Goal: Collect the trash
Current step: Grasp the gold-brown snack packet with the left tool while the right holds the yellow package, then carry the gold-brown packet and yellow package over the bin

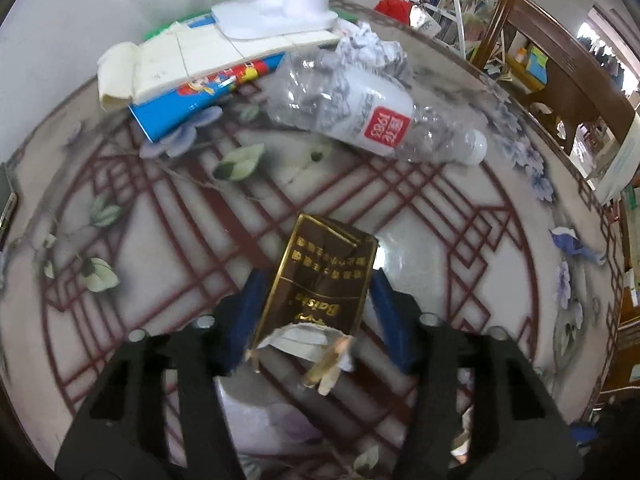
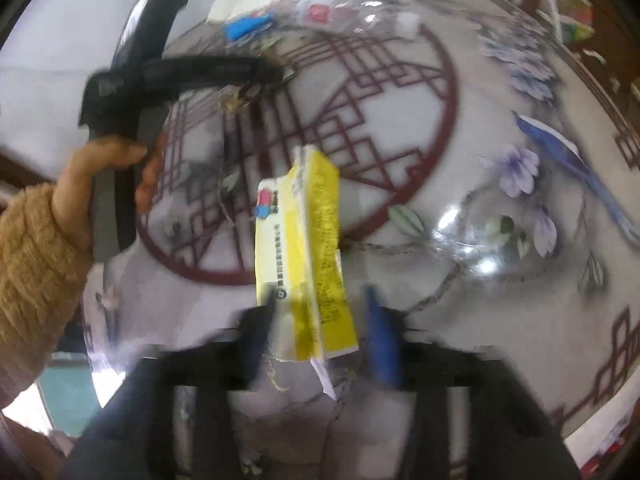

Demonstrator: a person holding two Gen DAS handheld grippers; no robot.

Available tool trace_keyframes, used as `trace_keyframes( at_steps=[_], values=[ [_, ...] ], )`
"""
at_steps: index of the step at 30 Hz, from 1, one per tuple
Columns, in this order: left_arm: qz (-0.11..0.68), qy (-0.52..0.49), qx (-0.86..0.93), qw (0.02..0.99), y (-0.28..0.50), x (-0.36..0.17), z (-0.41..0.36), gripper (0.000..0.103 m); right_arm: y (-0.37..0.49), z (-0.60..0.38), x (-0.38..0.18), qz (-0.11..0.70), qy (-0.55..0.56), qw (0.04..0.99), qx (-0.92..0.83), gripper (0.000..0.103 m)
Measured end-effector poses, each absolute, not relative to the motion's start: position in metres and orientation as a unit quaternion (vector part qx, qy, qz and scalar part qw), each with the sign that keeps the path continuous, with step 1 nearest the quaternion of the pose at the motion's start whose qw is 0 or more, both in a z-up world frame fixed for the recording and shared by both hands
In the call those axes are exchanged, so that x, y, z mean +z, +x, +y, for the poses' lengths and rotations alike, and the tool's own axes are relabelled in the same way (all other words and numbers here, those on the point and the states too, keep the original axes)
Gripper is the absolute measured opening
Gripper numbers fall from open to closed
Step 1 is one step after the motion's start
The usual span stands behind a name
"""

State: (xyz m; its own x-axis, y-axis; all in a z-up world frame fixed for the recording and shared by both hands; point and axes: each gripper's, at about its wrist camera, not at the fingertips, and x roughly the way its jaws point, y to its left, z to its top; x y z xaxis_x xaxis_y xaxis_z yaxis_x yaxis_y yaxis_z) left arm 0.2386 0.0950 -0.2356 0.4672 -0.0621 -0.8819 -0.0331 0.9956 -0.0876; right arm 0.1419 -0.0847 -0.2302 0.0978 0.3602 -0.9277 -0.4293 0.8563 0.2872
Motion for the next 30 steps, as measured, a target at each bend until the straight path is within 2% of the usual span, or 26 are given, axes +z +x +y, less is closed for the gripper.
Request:
trace_keyframes(
  at_steps=[2,4,7,8,9,10,11,13,16,23,30],
  values=[
    [0.514,-0.051,-0.012,0.856,0.233,-0.233,0.095,0.043,0.145,-0.087,-0.226,0.613,0.001,0.745,0.263,0.063],
    [0.504,-0.052,-0.010,0.862,0.219,-0.225,0.094,0.043,0.149,-0.080,-0.227,0.609,0.007,0.749,0.261,0.072],
    [0.488,-0.051,-0.007,0.871,0.195,-0.207,0.091,0.043,0.154,-0.066,-0.239,0.609,-0.025,0.752,0.250,0.073],
    [0.483,-0.051,-0.006,0.874,0.188,-0.200,0.090,0.043,0.155,-0.063,-0.245,0.614,-0.034,0.749,0.246,0.071],
    [0.475,-0.051,-0.003,0.879,0.178,-0.190,0.089,0.043,0.155,-0.061,-0.250,0.618,-0.040,0.746,0.246,0.064],
    [0.465,-0.051,0.001,0.884,0.167,-0.179,0.088,0.043,0.154,-0.058,-0.254,0.623,-0.040,0.741,0.247,0.052],
    [0.455,-0.050,0.003,0.889,0.158,-0.169,0.086,0.043,0.151,-0.058,-0.254,0.623,-0.044,0.743,0.243,0.051],
    [0.438,-0.045,0.007,0.898,0.144,-0.151,0.085,0.043,0.146,-0.059,-0.248,0.615,-0.041,0.749,0.243,0.037],
    [0.414,-0.040,0.008,0.909,0.122,-0.125,0.079,0.043,0.139,-0.070,-0.231,0.600,-0.024,0.763,0.239,0.030],
    [0.370,-0.027,-0.011,0.928,0.089,-0.082,0.057,0.043,0.119,-0.104,-0.177,0.548,0.015,0.808,0.218,0.030],
    [0.355,-0.026,-0.045,0.934,0.067,-0.069,0.035,0.043,0.091,-0.132,-0.143,0.516,0.046,0.833,0.194,0.030]
  ],
)
